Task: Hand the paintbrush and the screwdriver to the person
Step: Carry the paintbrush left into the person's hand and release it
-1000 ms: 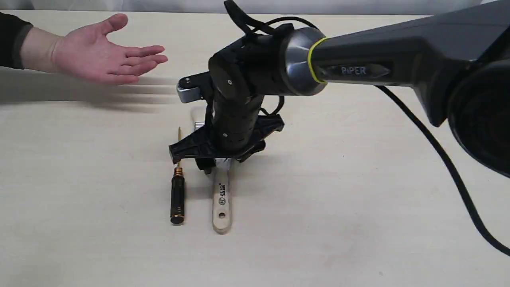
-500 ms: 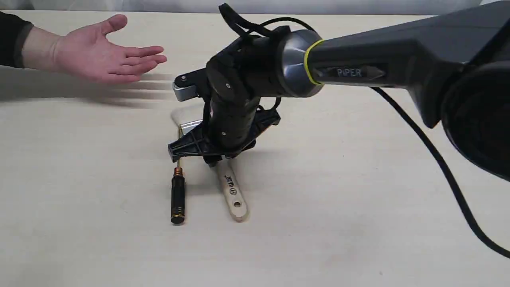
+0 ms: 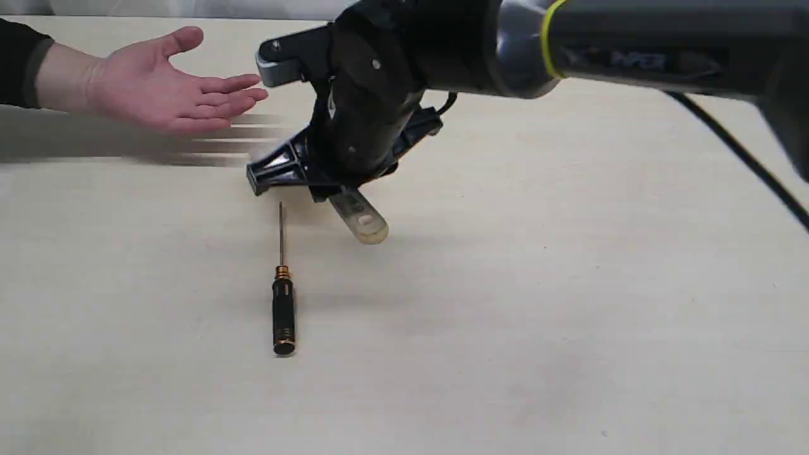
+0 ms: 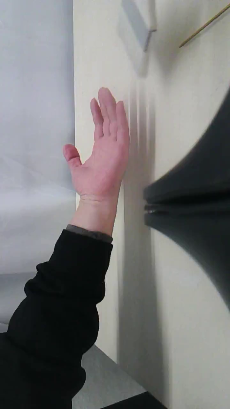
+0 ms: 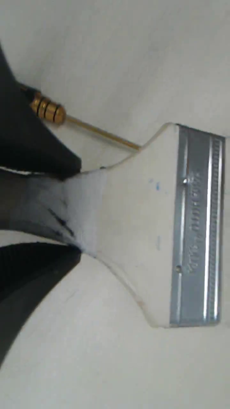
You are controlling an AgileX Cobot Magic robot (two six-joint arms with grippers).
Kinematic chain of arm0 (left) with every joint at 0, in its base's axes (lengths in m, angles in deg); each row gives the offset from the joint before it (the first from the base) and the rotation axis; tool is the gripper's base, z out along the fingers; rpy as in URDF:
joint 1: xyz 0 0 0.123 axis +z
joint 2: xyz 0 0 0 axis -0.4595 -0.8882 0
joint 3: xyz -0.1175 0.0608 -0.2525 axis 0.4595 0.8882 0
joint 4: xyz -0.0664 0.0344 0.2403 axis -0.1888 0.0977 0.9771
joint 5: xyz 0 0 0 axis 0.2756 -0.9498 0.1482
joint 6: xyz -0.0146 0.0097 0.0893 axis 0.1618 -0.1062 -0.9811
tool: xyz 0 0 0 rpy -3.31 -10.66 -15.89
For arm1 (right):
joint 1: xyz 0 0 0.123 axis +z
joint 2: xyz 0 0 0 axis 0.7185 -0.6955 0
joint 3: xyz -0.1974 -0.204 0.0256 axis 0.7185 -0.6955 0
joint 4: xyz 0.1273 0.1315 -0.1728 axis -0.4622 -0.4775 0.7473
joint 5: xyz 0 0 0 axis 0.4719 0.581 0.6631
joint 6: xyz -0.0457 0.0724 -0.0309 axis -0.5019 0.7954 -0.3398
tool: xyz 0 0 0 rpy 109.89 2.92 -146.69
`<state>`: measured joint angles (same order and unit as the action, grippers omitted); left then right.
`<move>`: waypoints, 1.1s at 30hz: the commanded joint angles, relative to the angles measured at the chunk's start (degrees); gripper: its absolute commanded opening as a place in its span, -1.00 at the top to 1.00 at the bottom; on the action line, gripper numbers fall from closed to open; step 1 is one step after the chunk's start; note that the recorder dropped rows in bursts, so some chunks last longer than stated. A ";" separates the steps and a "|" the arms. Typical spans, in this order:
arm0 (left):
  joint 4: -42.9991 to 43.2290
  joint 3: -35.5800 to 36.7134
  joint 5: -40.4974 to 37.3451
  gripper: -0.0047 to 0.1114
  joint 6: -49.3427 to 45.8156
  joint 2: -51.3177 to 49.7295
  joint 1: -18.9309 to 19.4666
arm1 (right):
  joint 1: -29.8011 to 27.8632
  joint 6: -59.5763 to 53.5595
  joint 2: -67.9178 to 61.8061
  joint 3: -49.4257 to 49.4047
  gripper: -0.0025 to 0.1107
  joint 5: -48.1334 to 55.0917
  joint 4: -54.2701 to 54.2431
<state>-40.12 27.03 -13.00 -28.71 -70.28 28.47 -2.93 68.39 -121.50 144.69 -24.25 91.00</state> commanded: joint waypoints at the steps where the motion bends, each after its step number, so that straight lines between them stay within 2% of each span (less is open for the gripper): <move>1: -0.26 0.12 0.33 0.92 0.12 0.14 -0.47 | -0.18 -1.40 4.15 0.26 0.88 -0.39 0.71; 8: -0.04 0.12 0.36 0.92 0.12 0.14 -0.47 | -0.18 -2.90 10.06 0.26 0.88 -5.63 -0.44; 13: -0.04 0.12 0.36 0.92 0.12 0.14 -0.47 | -0.18 -6.19 10.56 0.26 0.88 -18.40 -3.89; 18: -0.04 0.12 0.36 0.92 0.12 0.14 -0.47 | -0.18 -6.46 5.85 1.62 0.88 -29.97 -3.89; 25: -0.04 0.12 0.36 0.92 0.12 0.14 -0.47 | -0.18 -7.91 -5.17 10.08 0.86 -29.15 -3.89; 29: -0.04 0.12 0.36 0.92 0.12 0.14 -0.47 | 0.40 -10.57 -7.07 11.18 0.63 -29.15 -3.89; 33: -0.18 0.12 0.19 0.92 0.12 0.14 -0.47 | 1.11 -13.38 -7.20 11.18 0.22 -28.35 -3.89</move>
<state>-40.12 27.03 -13.00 -28.71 -70.28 28.47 -2.19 56.64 -129.21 155.50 -52.34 87.12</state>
